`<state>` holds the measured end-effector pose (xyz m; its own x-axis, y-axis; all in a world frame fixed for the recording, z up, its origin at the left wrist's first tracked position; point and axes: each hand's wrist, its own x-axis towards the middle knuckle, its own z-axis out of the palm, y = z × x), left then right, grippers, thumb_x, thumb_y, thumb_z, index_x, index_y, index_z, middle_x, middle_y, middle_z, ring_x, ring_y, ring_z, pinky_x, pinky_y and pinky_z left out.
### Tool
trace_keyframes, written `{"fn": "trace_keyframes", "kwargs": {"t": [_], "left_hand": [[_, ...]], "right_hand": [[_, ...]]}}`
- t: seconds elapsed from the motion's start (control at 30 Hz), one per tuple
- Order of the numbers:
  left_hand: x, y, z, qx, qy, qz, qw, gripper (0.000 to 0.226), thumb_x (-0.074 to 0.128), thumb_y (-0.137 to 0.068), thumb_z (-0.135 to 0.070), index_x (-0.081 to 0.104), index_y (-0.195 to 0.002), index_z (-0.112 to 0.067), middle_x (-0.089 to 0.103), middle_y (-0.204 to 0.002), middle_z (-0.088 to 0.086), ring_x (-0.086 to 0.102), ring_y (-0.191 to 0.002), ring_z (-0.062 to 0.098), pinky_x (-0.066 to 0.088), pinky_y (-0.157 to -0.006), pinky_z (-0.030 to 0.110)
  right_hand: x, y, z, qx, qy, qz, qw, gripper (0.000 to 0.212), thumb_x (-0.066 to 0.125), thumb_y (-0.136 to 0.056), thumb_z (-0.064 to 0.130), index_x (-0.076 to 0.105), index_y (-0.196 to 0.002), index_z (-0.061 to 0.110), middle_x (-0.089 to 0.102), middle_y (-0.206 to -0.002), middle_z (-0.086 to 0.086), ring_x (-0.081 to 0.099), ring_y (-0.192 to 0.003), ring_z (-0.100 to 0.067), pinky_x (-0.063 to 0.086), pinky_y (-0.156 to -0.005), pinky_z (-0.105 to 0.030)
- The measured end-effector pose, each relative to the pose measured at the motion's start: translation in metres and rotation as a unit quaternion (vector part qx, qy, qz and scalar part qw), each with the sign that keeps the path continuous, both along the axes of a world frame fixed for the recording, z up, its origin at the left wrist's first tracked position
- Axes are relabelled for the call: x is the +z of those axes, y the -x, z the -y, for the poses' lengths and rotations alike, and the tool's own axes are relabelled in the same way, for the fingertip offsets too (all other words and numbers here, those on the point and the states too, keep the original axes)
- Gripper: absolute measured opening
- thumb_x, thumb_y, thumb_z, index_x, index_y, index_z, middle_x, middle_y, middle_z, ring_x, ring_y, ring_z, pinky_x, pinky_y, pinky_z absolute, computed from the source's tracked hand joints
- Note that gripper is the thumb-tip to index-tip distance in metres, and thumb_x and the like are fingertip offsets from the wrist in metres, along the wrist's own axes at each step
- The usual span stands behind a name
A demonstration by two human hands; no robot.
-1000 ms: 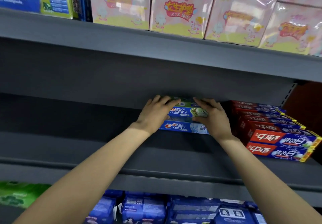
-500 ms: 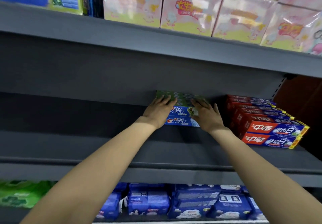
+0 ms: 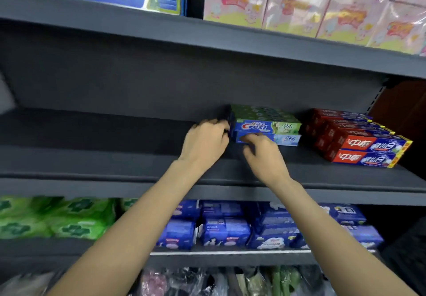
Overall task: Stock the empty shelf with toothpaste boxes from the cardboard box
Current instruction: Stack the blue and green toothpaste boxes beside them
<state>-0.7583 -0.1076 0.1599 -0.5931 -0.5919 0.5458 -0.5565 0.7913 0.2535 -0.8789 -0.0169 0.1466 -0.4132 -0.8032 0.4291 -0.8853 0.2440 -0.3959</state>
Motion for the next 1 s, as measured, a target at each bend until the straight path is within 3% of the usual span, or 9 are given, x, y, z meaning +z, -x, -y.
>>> {"fn": "trace_keyframes", "kwargs": {"t": [0.17, 0.37, 0.5, 0.7, 0.9, 1.0], "left_hand": [[-0.016, -0.095, -0.04, 0.036, -0.006, -0.045, 0.998, 0.022, 0.051, -0.092, -0.036, 0.055, -0.101, -0.016, 0.069, -0.09, -0.005, 0.061, -0.09, 0.02, 0.04, -0.084, 0.038], [-0.056, -0.229, -0.087, 0.136, -0.055, 0.0, 0.989, 0.013, 0.055, -0.088, -0.029, 0.06, -0.091, -0.017, 0.071, -0.087, 0.002, 0.065, -0.091, 0.027, 0.044, -0.079, 0.038], [-0.079, -0.322, -0.108, 0.215, -0.097, 0.036, 0.971, 0.017, 0.05, -0.092, -0.031, 0.06, -0.099, -0.018, 0.07, -0.095, -0.001, 0.063, -0.097, 0.024, 0.039, -0.082, 0.034], [-0.119, -0.476, -0.111, 0.307, -0.188, 0.063, 0.931, 0.018, 0.051, -0.09, -0.027, 0.06, -0.1, -0.015, 0.068, -0.099, 0.007, 0.063, -0.097, 0.029, 0.048, -0.081, 0.037], [-0.154, -0.614, -0.083, 0.367, -0.277, 0.093, 0.883, 0.022, 0.046, -0.092, -0.027, 0.056, -0.106, -0.014, 0.066, -0.107, 0.011, 0.061, -0.103, 0.033, 0.045, -0.08, 0.038], [-0.177, -0.687, -0.057, 0.374, -0.324, 0.104, 0.862, 0.023, 0.047, -0.092, -0.026, 0.054, -0.107, -0.01, 0.062, -0.114, 0.014, 0.057, -0.109, 0.033, 0.045, -0.083, 0.04]], "right_hand": [[-0.006, -0.084, -0.023, 0.056, -0.011, 0.03, 0.998, 0.026, 0.047, -0.09, 0.015, 0.064, -0.11, 0.019, 0.07, -0.093, -0.009, 0.062, -0.089, -0.029, 0.051, -0.075, -0.038], [-0.041, -0.208, -0.037, 0.15, -0.097, 0.071, 0.981, 0.027, 0.046, -0.089, 0.017, 0.064, -0.108, 0.023, 0.07, -0.098, -0.01, 0.062, -0.095, -0.033, 0.051, -0.079, -0.039], [-0.064, -0.299, -0.041, 0.211, -0.137, 0.081, 0.965, 0.031, 0.047, -0.088, 0.017, 0.06, -0.116, 0.022, 0.069, -0.103, -0.014, 0.061, -0.101, -0.034, 0.05, -0.082, -0.04], [-0.095, -0.452, -0.021, 0.323, -0.194, 0.094, 0.922, 0.025, 0.049, -0.091, 0.012, 0.063, -0.112, 0.012, 0.069, -0.108, -0.011, 0.063, -0.1, -0.028, 0.052, -0.082, -0.04], [-0.133, -0.595, 0.015, 0.363, -0.236, 0.104, 0.895, 0.024, 0.05, -0.09, 0.01, 0.066, -0.107, 0.005, 0.067, -0.11, -0.016, 0.061, -0.104, -0.031, 0.046, -0.088, -0.039], [-0.155, -0.664, 0.034, 0.351, -0.263, 0.128, 0.889, 0.025, 0.052, -0.088, 0.007, 0.066, -0.109, 0.005, 0.068, -0.109, -0.014, 0.06, -0.103, -0.03, 0.041, -0.088, -0.032]]}}
